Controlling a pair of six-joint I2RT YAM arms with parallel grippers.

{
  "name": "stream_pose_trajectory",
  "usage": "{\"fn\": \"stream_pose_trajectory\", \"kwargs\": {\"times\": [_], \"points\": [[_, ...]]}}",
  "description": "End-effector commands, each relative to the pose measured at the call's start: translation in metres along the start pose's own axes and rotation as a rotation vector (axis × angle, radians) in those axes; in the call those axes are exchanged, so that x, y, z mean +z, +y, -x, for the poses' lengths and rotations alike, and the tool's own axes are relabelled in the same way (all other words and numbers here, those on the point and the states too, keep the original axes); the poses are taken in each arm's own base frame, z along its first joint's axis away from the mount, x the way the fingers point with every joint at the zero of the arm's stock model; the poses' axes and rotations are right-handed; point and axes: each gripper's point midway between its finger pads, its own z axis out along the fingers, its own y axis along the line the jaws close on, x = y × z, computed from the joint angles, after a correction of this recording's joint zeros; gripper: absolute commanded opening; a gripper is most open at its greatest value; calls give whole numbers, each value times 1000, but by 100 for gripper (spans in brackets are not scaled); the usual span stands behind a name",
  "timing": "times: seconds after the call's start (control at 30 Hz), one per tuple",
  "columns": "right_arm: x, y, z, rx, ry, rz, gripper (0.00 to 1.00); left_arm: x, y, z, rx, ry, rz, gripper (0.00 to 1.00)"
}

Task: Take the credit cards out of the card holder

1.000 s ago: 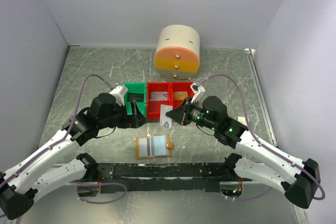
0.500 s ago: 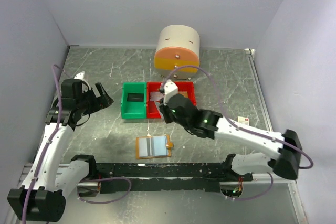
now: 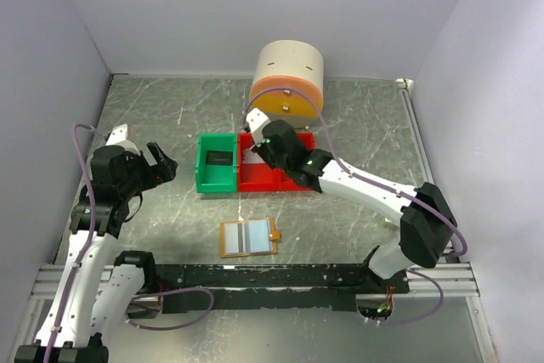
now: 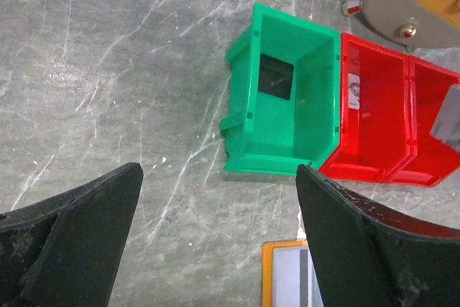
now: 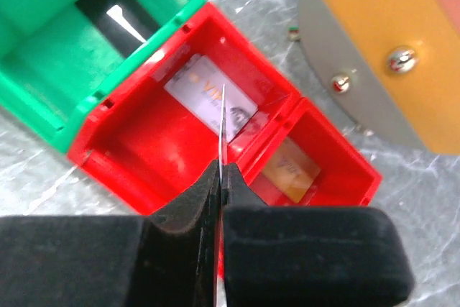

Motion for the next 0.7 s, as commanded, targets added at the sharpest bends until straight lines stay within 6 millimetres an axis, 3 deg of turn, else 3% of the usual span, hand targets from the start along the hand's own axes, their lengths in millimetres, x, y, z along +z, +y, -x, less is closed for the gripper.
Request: {"fn": "stream_pose_trajectory", "kwargs": {"times": [0.0, 0.27, 0.67], "points": [[11, -8, 32, -127, -204, 90, 0, 5, 4, 8, 15, -17, 25, 100], [55, 10, -9, -385, -37, 178, 0, -3, 5, 14, 16, -73, 25, 100], [97, 0, -26, -573, 32, 96, 0, -2, 3, 14, 21, -67, 18, 100]]}}
